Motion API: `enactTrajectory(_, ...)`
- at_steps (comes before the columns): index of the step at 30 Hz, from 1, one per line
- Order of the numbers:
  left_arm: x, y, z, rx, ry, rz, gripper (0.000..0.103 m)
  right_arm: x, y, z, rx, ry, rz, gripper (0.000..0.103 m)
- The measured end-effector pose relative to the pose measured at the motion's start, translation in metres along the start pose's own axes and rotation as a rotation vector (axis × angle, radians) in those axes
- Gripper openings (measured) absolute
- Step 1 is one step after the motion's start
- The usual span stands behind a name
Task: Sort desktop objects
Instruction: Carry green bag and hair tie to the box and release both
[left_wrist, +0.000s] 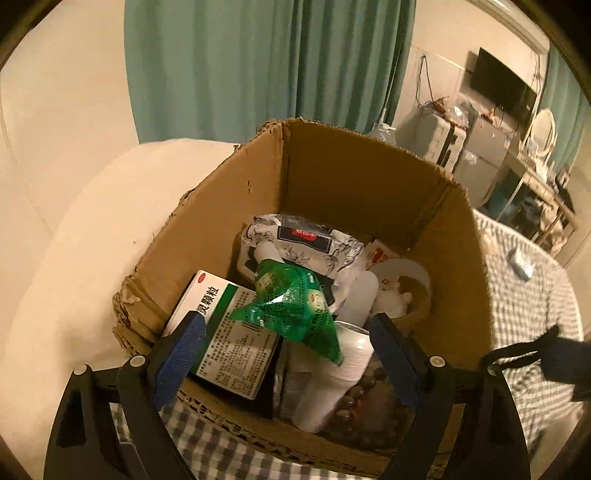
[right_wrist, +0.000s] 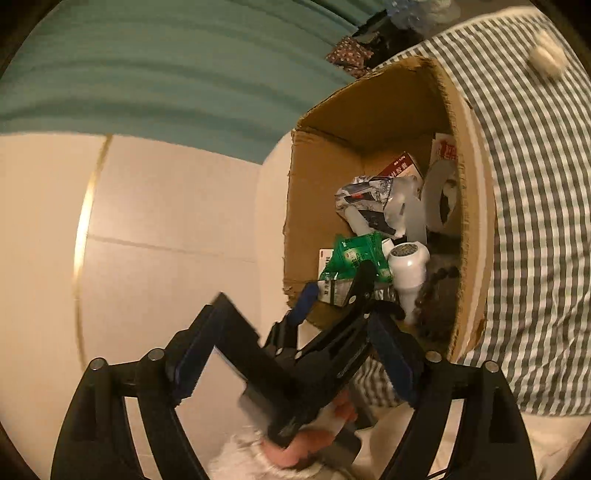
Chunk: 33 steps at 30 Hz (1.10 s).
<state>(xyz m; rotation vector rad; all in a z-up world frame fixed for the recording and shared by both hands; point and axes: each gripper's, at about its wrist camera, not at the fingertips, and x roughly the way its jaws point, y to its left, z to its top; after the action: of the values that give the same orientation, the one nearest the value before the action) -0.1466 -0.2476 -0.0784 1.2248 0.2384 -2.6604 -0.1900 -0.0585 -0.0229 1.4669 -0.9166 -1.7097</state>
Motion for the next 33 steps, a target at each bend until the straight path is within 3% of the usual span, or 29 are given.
enactTrajectory(5,-0.007,0.005,-0.002,-0.054,-0.037,-0.013,0.093,-0.003,-0.017,0.013,0.051,-0.034,0.023,0.087)
enactTrajectory(8,-0.015,0.008,0.0,-0.102,-0.028,-0.004,0.093,0.015,-0.017,0.03,0.006,-0.02,-0.141,0.088)
enactTrajectory(10,-0.02,0.012,0.001,-0.134,-0.024,0.0,0.093,0.027,-0.011,0.036,-0.02,0.061,-0.136,0.088)
enactTrajectory(11,-0.023,0.015,0.002,-0.154,-0.025,0.013,0.093,0.032,-0.007,0.038,-0.049,0.106,-0.173,0.088)
enactTrajectory(13,-0.028,0.019,0.004,-0.165,-0.029,0.074,0.093,0.039,0.007,0.044,-0.168,0.121,-0.434,0.088)
enactTrajectory(14,-0.03,0.021,0.005,-0.166,-0.029,0.1,0.093,0.043,0.011,0.048,-0.209,0.135,-0.495,0.088)
enactTrajectory(15,-0.031,0.024,0.006,-0.17,-0.027,0.113,0.093,0.048,0.014,0.052,-0.23,0.194,-0.478,0.088)
enactTrajectory(17,-0.031,0.029,0.007,-0.181,-0.014,0.109,0.093,0.052,0.018,0.057,-0.212,0.29,-0.359,0.088)
enactTrajectory(18,-0.031,0.031,0.008,-0.193,-0.01,0.108,0.093,0.047,0.024,0.06,-0.232,0.283,-0.322,0.088)
enactTrajectory(19,-0.031,0.031,0.008,-0.199,-0.006,0.097,0.093,0.039,0.03,0.063,-0.262,0.238,-0.336,0.088)
enactTrajectory(23,-0.032,0.017,0.01,-0.171,-0.007,0.041,0.093,-0.002,0.042,0.07,-0.451,-0.007,-0.537,0.091)
enactTrajectory(26,-0.037,-0.015,0.012,-0.103,-0.031,0.01,0.094,-0.048,0.017,0.075,-0.553,-0.219,-0.698,0.092)
enactTrajectory(28,-0.039,-0.047,0.015,-0.056,-0.042,-0.028,0.095,-0.084,-0.01,0.076,-0.565,-0.388,-0.864,0.092)
enactTrajectory(30,-0.041,-0.083,0.017,-0.005,-0.055,-0.08,0.099,-0.118,-0.035,0.081,-0.558,-0.495,-0.935,0.092)
enactTrajectory(33,-0.037,-0.141,0.024,0.074,-0.068,-0.136,0.103,-0.155,-0.077,0.092,-0.526,-0.545,-0.972,0.096)
